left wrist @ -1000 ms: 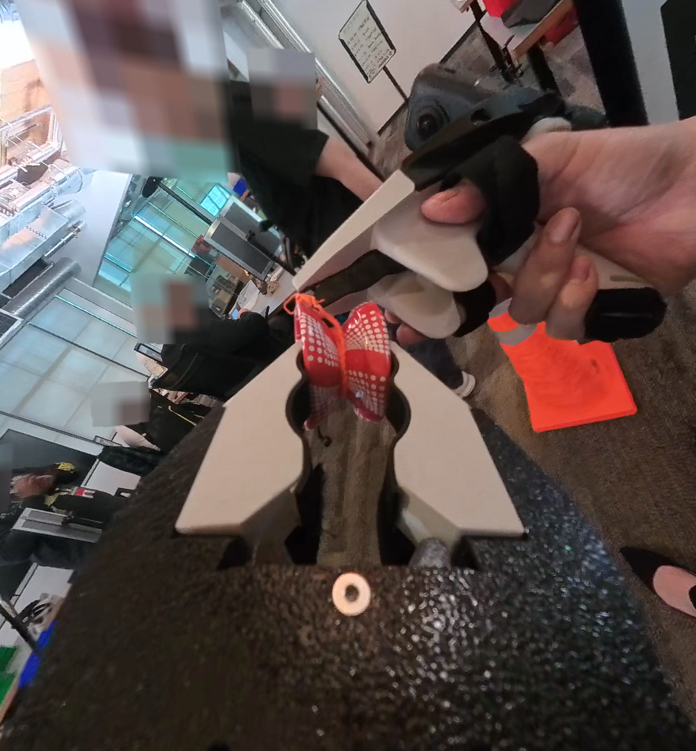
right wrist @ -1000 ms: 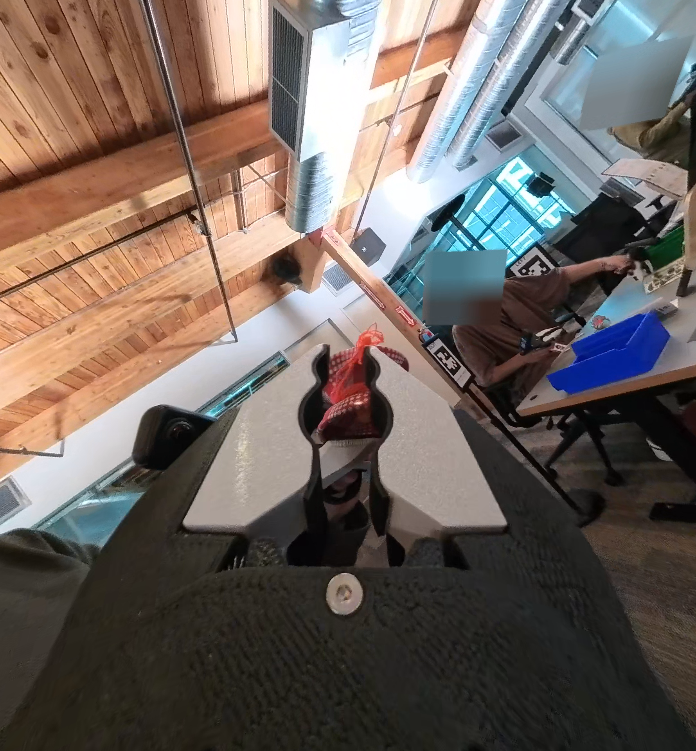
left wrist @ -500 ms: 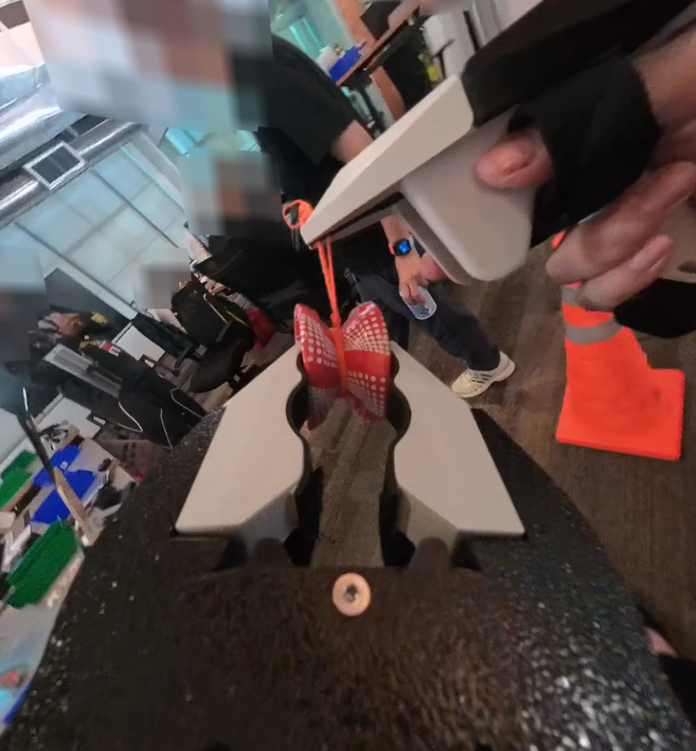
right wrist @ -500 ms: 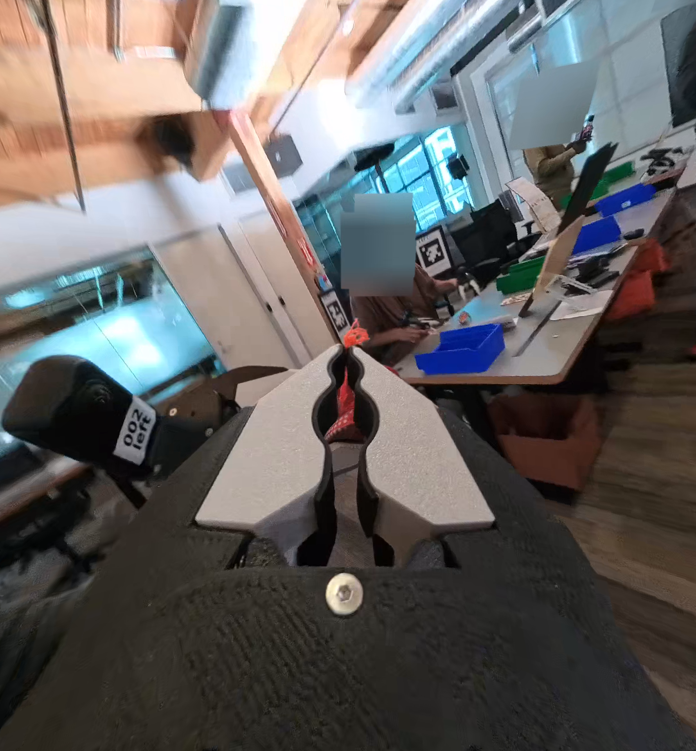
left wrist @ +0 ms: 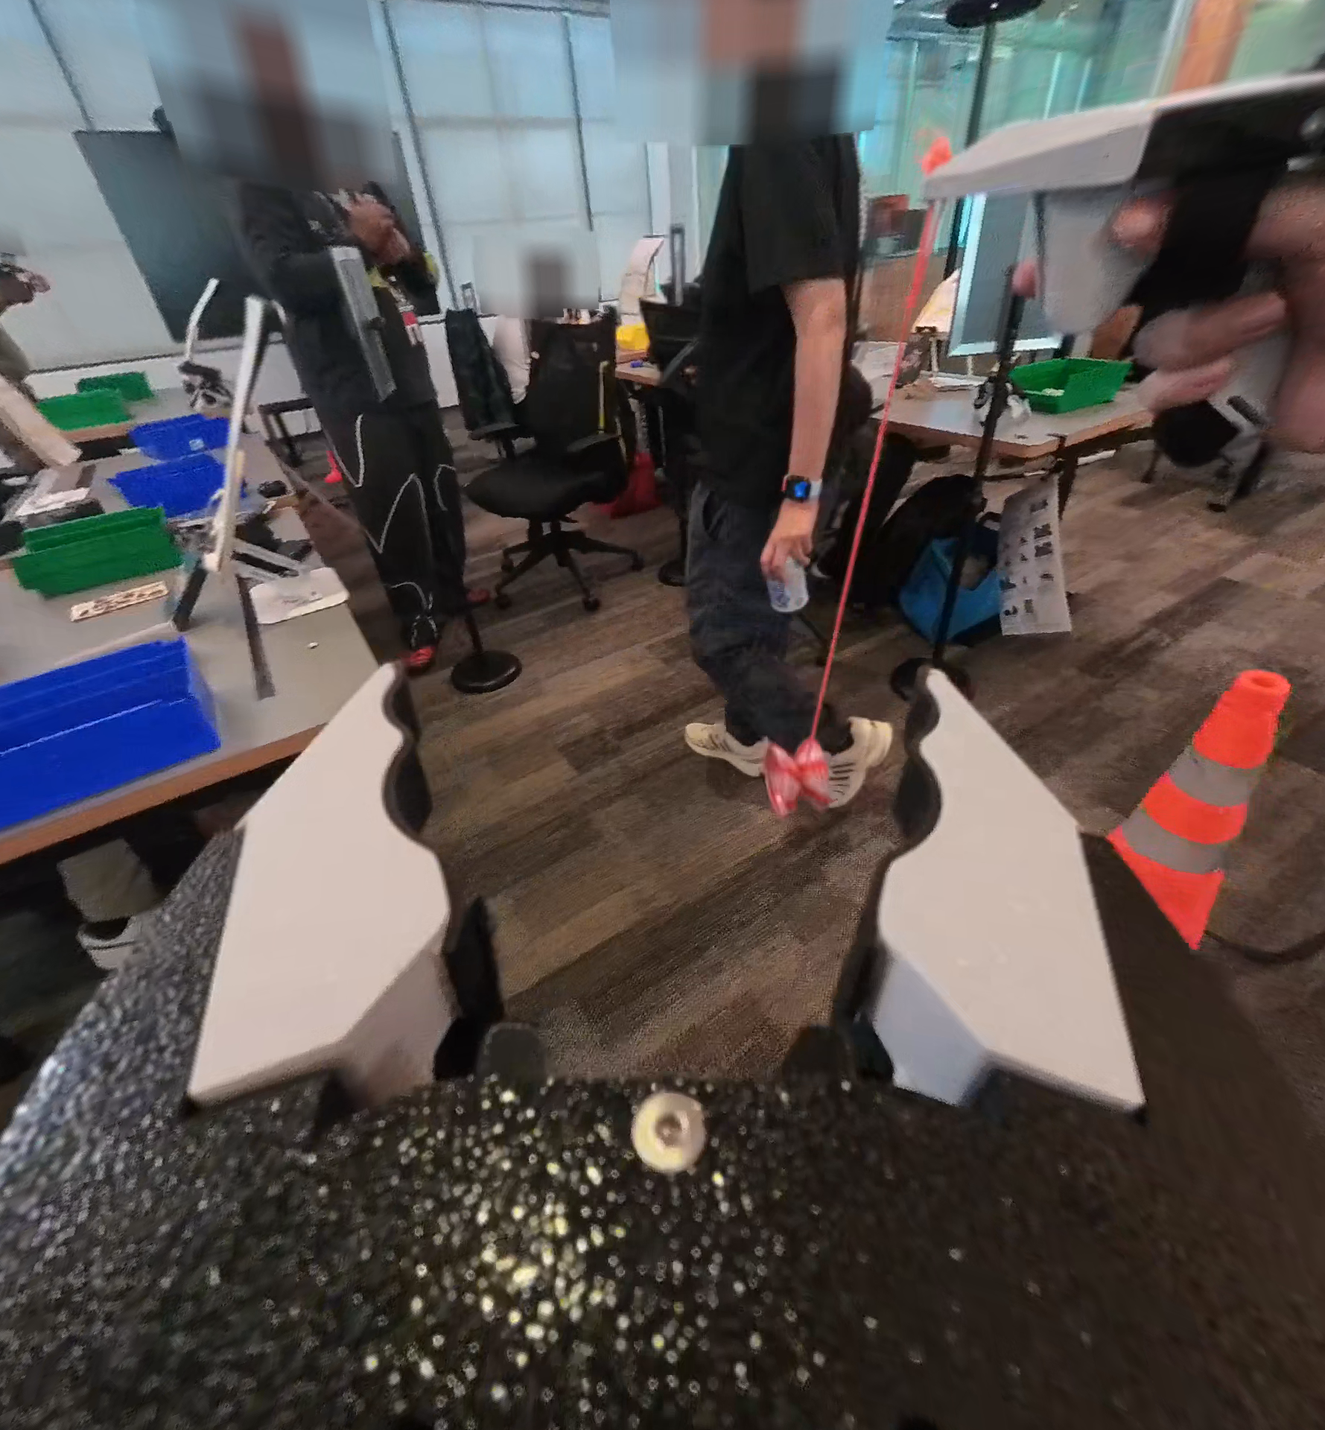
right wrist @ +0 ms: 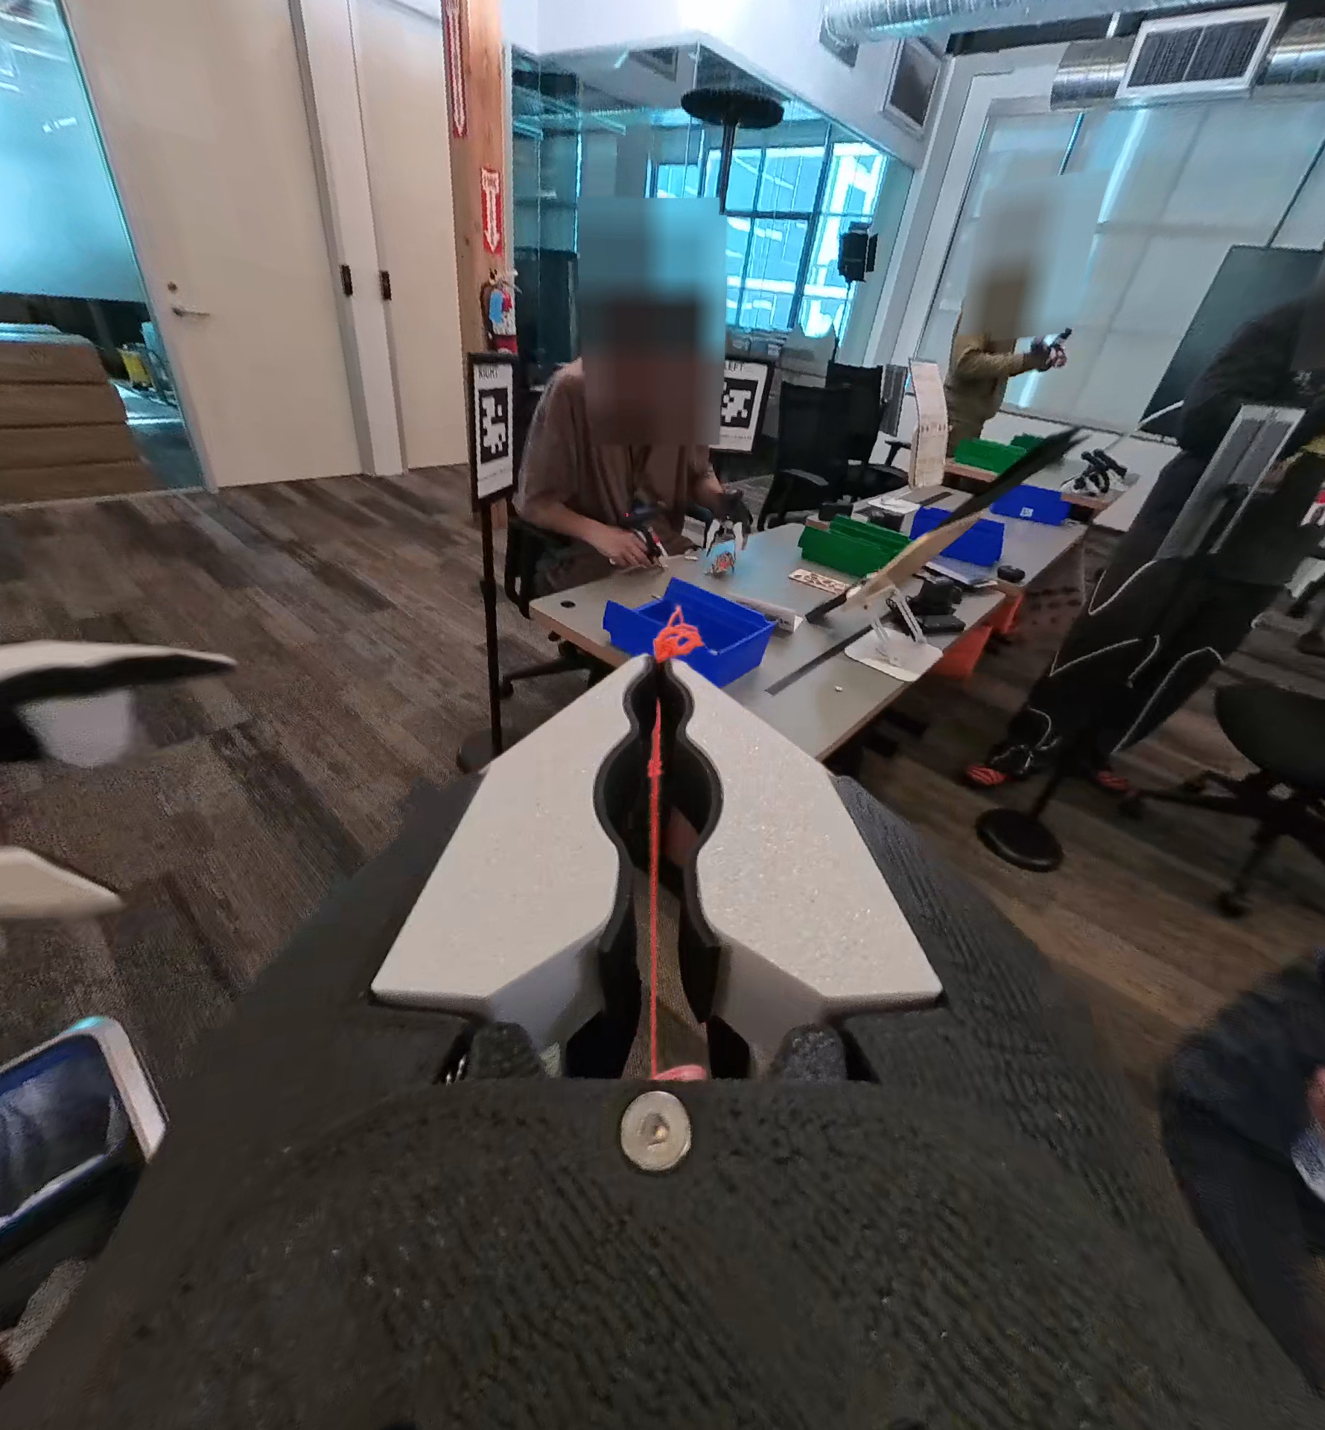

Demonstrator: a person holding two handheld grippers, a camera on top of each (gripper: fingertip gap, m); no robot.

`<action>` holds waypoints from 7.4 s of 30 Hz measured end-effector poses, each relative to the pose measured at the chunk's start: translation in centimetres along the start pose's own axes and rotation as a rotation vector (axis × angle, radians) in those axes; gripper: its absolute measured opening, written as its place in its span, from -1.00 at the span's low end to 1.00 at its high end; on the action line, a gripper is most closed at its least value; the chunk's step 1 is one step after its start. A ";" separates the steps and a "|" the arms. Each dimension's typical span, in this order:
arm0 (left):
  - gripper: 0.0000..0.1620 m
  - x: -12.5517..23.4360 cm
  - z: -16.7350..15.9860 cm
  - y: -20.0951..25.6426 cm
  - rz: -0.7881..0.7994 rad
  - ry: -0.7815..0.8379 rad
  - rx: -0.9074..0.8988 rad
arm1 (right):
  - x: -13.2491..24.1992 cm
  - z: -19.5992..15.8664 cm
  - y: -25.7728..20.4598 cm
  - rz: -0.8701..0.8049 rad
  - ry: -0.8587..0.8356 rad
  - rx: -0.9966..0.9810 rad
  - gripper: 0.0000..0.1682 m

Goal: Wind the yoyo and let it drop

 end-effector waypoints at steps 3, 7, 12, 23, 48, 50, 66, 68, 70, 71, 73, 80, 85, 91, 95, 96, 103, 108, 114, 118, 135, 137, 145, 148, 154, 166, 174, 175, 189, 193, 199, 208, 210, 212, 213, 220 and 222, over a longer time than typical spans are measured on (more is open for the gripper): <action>0.48 3.8 0.2 -1.3 0.074 0.003 0.005 | 0.4 -3.0 0.4 -0.015 -0.061 -0.005 -1.00; 0.44 6.5 0.4 -1.5 0.120 0.000 0.001 | -1.0 -9.1 1.0 0.004 -0.238 -0.050 -1.00; 0.43 7.8 -0.5 -0.7 0.139 -0.036 -0.019 | -5.8 1.8 5.2 -0.026 -0.099 0.079 -1.00; 0.41 9.2 -1.7 0.2 0.117 -0.057 0.071 | -0.4 26.2 1.3 -0.013 0.368 0.458 -1.00; 0.38 9.5 -3.6 0.9 0.056 -0.121 0.190 | -2.8 -5.0 -0.8 0.174 -0.289 0.086 -1.00; 0.38 9.4 -3.9 1.1 0.050 -0.127 0.206 | -4.1 2.1 0.8 0.147 -0.169 0.193 -1.00; 0.38 9.6 -4.8 0.9 0.011 -0.169 0.268 | -1.5 17.8 -0.9 0.011 0.213 0.487 -1.00; 0.38 9.4 -5.0 0.9 0.004 -0.177 0.273 | -2.3 14.8 -0.7 0.002 0.142 0.484 -1.00; 0.38 9.3 -5.2 1.1 -0.003 -0.186 0.276 | -2.6 12.1 -0.8 0.014 0.092 0.446 -1.00; 0.38 9.3 -5.3 1.1 -0.006 -0.190 0.279 | -2.7 10.8 -0.8 0.022 0.069 0.420 -1.00; 0.38 9.2 -5.6 1.2 -0.012 -0.200 0.288 | -2.5 8.3 -1.0 0.012 0.021 0.399 -1.00; 0.38 9.5 -6.5 1.4 -0.020 -0.234 0.334 | -2.5 -4.1 -3.0 0.091 -0.237 0.225 -1.00; 0.38 9.7 -7.5 1.4 -0.031 -0.251 0.362 | -2.9 -8.9 -3.6 0.132 -0.356 0.147 -1.00; 0.38 9.6 -8.1 1.8 -0.046 -0.259 0.375 | -5.0 4.7 -1.0 0.078 -0.077 0.275 -1.00; 0.38 9.2 -8.2 2.0 -0.042 -0.268 0.382 | 1.8 22.4 -2.3 -0.080 0.536 0.469 -1.00; 0.38 9.3 -8.3 2.0 -0.043 -0.267 0.392 | 3.1 24.3 -2.8 -0.094 0.595 0.507 -1.00; 0.39 9.5 -8.7 2.2 -0.050 -0.272 0.419 | 2.5 22.6 -3.7 -0.040 0.479 0.537 -1.00; 0.39 9.1 -8.4 2.1 -0.060 -0.271 0.415 | 0.1 16.7 -2.9 -0.005 0.278 0.477 -1.00; 0.39 9.1 -8.8 2.3 -0.067 -0.282 0.428 | -0.3 5.7 -2.4 0.015 0.020 0.362 -1.00; 0.39 9.4 -9.2 2.3 -0.064 -0.294 0.450 | 0.3 -4.5 -3.6 0.046 -0.209 0.258 -1.00; 0.38 11.2 -9.7 1.5 -0.029 -0.288 0.489 | -1.4 -18.7 -3.9 0.172 -0.674 -0.045 -1.00; 0.38 11.5 -9.8 1.4 -0.026 -0.287 0.501 | -2.8 -16.1 -2.9 0.184 -0.637 -0.038 -1.00; 0.38 11.3 -10.1 1.6 -0.046 -0.285 0.527 | -2.4 15.6 -1.9 0.093 0.164 0.300 -1.00; 0.38 11.1 -10.1 1.9 -0.064 -0.284 0.525 | -1.7 19.9 -2.7 0.148 0.216 0.325 -1.00; 0.38 10.9 -10.2 1.9 -0.071 -0.280 0.542 | -2.0 13.6 -3.9 0.182 0.065 0.334 -1.00; 0.38 9.4 -10.2 1.8 -0.081 -0.287 0.521 | -4.8 -5.7 -2.6 0.198 -0.275 0.069 -1.00; 0.49 3.0 -17.0 5.8 -0.163 -0.322 0.503 | -6.9 13.8 -2.5 0.271 0.040 0.226 -1.00; 0.51 2.2 -18.5 6.8 -0.208 -0.361 0.513 | -6.9 16.7 -2.7 0.278 0.077 0.260 -1.00; 0.25 -1.9 -29.8 14.7 -0.533 -0.661 0.518 | -0.3 47.4 -5.0 0.135 0.325 0.592 -1.00; 0.09 -2.6 -30.9 14.5 -0.597 -0.731 0.463 | 3.1 52.0 -6.5 0.096 0.383 0.663 -1.00; -1.00 -2.6 -32.0 15.4 -0.652 -0.796 0.292 | 6.2 56.1 -8.1 0.040 0.458 0.734 -1.00; 0.71 -3.1 -29.2 15.2 -0.530 -0.538 0.709 | 2.8 57.5 -7.9 -0.023 0.370 0.772 -1.00; 0.93 -2.7 -27.9 15.0 -0.477 -0.445 0.693 | 1.6 57.4 -7.8 -0.033 0.349 0.768 -1.00; 0.95 -2.8 -26.4 15.3 -0.466 -0.419 0.613 | 1.1 57.9 -8.1 -0.033 0.353 0.752 -1.00; 0.95 -3.0 -25.4 15.7 -0.475 -0.408 0.571 | 1.1 58.2 -8.4 -0.035 0.358 0.750 -1.00; 0.85 -4.2 -18.9 18.1 -0.539 -0.381 0.347 | 2.7 61.0 -12.8 0.002 0.424 0.766 -1.00; 0.71 -3.8 -19.7 18.0 -0.499 -0.487 0.271 | 3.5 62.0 -14.3 0.023 0.461 0.763 -1.00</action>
Point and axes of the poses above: each gripper's, where its closed fingertips meet, x back along the fingers, z out of its top, y = z × x across the jaws, the point moved 9 cm from there along x, back along the fingers, and after that the axes turned 11 degrees about y, right-handed, at the moved point
